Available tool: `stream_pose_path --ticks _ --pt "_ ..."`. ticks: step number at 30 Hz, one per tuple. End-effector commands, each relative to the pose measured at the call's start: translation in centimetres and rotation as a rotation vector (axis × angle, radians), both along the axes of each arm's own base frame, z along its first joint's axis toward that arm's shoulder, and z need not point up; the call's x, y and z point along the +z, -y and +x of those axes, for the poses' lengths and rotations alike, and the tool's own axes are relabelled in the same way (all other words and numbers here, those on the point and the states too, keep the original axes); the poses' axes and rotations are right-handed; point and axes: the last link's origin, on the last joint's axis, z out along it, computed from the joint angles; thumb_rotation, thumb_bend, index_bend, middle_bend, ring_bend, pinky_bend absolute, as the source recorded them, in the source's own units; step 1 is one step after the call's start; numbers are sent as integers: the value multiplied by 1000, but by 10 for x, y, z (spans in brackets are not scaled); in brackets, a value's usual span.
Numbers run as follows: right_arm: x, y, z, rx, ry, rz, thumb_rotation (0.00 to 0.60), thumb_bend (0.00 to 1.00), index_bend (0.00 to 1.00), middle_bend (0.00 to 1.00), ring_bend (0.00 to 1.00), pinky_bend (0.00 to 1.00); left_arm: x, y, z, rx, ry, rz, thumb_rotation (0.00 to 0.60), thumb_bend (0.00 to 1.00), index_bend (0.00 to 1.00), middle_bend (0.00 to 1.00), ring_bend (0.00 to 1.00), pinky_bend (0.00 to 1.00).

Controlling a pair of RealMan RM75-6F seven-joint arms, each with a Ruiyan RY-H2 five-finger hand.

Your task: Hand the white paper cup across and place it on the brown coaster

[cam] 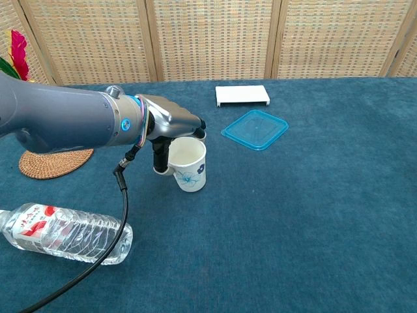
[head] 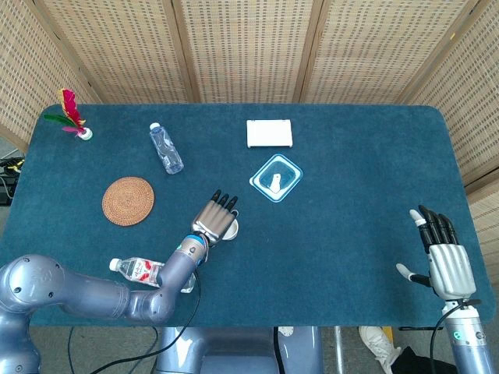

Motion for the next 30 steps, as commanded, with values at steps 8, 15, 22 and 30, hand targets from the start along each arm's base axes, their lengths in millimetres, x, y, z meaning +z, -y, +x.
stream_pose_path --ticks 8,15,22,30 --pt "2 -1 1 1 -4 -5 600 84 32 0 0 0 51 -15 -29 37 30 96 600 349 251 0 0 0" --pt "0 -2 6 14 -11 0 600 83 32 0 0 0 99 -24 -83 117 21 182 600 350 250 0 0 0" --pt "-5 -4 12 32 -22 14 600 84 32 0 0 0 140 -25 -156 244 -11 252 600 350 250 0 0 0" --pt "-6 -5 14 36 -28 18 600 83 33 0 0 0 154 -28 -199 316 -20 282 600 350 251 0 0 0"
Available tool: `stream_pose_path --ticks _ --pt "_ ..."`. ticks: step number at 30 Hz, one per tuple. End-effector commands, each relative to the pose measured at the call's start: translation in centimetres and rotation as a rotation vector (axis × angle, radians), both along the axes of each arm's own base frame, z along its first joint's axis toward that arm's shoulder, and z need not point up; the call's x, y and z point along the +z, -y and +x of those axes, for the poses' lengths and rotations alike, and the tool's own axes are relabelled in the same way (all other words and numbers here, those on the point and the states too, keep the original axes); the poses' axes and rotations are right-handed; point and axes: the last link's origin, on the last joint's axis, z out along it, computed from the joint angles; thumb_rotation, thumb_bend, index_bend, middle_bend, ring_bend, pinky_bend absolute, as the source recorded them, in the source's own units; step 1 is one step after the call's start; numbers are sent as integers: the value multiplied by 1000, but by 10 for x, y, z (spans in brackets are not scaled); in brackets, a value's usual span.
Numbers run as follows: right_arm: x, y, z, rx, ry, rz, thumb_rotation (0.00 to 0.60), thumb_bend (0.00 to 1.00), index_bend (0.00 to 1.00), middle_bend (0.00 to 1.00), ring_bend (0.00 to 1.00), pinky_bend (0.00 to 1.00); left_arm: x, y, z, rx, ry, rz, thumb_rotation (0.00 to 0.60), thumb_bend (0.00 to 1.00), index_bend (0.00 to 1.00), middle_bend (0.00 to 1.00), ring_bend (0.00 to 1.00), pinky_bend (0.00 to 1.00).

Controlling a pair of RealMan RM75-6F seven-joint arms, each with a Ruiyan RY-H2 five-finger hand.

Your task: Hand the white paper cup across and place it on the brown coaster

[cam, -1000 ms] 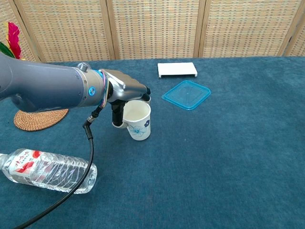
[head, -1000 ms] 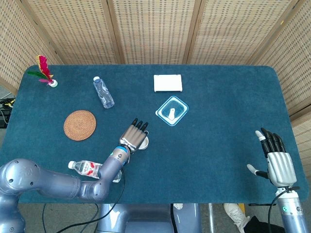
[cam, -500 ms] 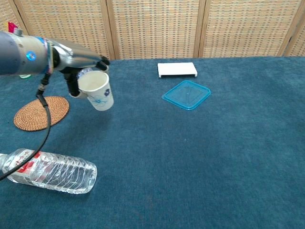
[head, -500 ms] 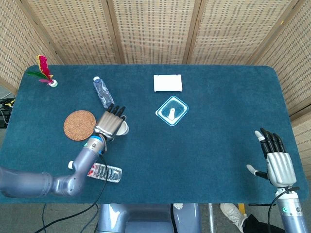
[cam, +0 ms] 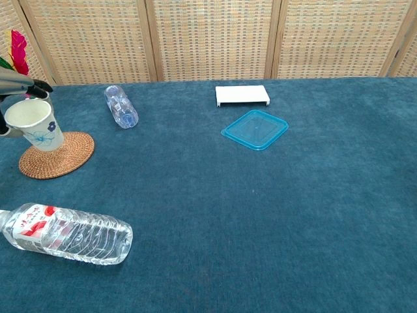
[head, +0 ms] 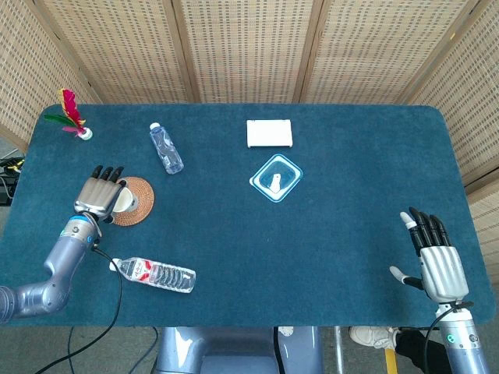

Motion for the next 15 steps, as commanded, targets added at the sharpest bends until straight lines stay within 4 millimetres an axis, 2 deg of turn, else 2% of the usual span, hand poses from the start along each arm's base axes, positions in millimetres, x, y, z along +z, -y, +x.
stream_pose_path --ticks 1,8,15 --pt "-1 0 1 3 -1 2 600 83 33 0 0 0 5 -2 -16 35 6 10 600 350 251 0 0 0" --pt "-1 0 1 4 -1 3 600 84 33 0 0 0 2 -9 -23 45 24 23 600 350 250 0 0 0" --pt "1 -1 0 -1 0 -4 600 83 33 0 0 0 -11 -15 -15 21 23 10 600 349 250 0 0 0"
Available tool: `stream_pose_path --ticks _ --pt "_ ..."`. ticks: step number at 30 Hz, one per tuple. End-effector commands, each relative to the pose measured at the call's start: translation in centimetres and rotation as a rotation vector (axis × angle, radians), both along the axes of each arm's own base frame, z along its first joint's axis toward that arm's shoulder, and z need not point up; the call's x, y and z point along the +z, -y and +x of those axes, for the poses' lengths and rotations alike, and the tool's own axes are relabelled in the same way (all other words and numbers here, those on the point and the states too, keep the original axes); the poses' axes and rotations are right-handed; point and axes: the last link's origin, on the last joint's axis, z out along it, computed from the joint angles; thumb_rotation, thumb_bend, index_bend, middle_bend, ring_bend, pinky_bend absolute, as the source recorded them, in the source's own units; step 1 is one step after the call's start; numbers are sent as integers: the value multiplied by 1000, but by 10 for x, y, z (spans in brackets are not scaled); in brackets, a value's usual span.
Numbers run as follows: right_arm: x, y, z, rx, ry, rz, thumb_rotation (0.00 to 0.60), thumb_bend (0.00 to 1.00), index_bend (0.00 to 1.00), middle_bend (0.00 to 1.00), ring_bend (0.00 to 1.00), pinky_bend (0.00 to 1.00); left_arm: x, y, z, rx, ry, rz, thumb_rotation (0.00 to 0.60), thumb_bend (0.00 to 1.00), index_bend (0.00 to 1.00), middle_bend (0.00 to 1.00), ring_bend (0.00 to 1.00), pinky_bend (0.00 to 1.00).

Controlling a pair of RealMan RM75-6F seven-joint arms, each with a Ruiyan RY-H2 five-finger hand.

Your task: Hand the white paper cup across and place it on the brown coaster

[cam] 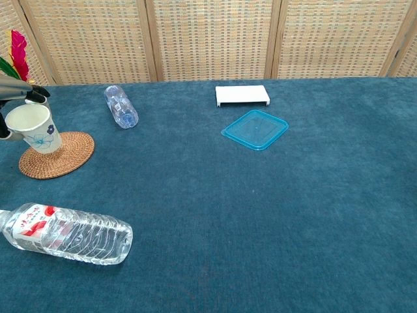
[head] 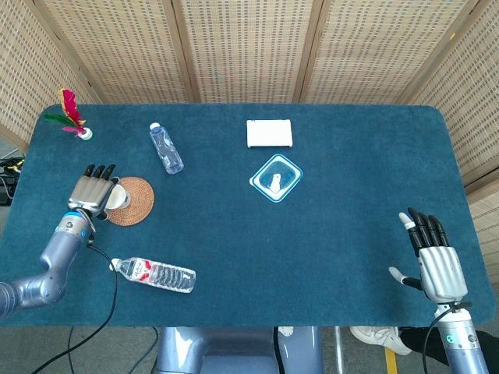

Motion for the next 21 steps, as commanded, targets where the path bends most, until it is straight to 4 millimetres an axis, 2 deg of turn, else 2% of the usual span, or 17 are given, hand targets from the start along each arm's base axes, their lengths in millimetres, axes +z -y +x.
stream_pose_path --ticks 1,12,21 --pt "1 0 0 0 3 -4 600 83 33 0 0 0 -4 -2 4 -3 1 -3 600 349 250 0 0 0" --pt "3 -1 -2 -4 11 -9 600 84 33 0 0 0 -16 -12 10 2 -47 -3 600 347 250 0 0 0" --pt "4 -1 -2 -7 14 -13 600 84 33 0 0 0 -30 -11 10 17 -57 -23 600 345 223 0 0 0"
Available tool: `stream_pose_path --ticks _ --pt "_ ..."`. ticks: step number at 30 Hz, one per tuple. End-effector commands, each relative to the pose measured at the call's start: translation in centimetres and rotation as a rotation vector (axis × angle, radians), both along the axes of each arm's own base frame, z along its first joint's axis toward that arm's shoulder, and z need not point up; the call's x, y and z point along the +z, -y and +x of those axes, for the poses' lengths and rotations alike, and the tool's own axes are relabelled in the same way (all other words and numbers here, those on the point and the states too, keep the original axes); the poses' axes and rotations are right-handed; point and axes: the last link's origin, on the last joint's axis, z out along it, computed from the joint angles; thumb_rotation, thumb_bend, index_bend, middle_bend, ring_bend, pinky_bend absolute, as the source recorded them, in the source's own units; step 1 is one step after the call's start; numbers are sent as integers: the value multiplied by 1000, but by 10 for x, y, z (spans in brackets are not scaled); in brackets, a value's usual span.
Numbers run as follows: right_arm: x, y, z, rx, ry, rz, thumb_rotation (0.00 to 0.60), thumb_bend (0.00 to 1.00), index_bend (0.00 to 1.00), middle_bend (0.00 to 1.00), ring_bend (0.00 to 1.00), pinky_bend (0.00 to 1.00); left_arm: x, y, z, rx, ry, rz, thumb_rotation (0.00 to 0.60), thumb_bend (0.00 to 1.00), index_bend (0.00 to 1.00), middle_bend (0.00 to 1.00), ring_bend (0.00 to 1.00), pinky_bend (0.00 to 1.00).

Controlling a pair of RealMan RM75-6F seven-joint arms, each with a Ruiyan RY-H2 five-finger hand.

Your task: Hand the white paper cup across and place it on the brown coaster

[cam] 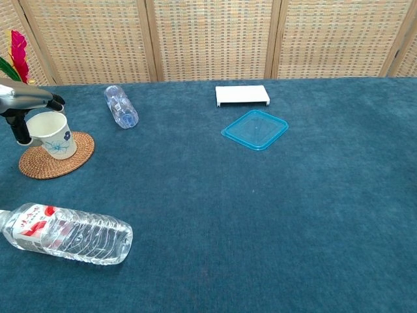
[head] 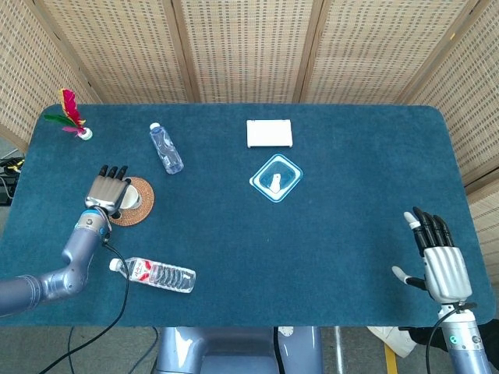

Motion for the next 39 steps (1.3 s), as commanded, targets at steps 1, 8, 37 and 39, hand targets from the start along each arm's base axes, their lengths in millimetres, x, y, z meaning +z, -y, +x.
stream_pose_path --ticks 1,8,37,39 --pt "0 0 0 -1 0 -1 600 83 33 0 0 0 -2 0 -1 5 -6 -2 600 343 206 0 0 0" --pt "0 0 0 -1 2 1 600 83 33 0 0 0 3 0 -4 20 -12 13 600 267 0 0 0 0" --pt "-3 0 4 14 -37 -12 600 83 33 0 0 0 71 152 -19 -251 338 413 600 231 0 0 0 0" --pt "-3 0 4 14 -45 -13 600 83 32 0 0 0 65 164 -21 -257 337 419 600 231 0 0 0 0"
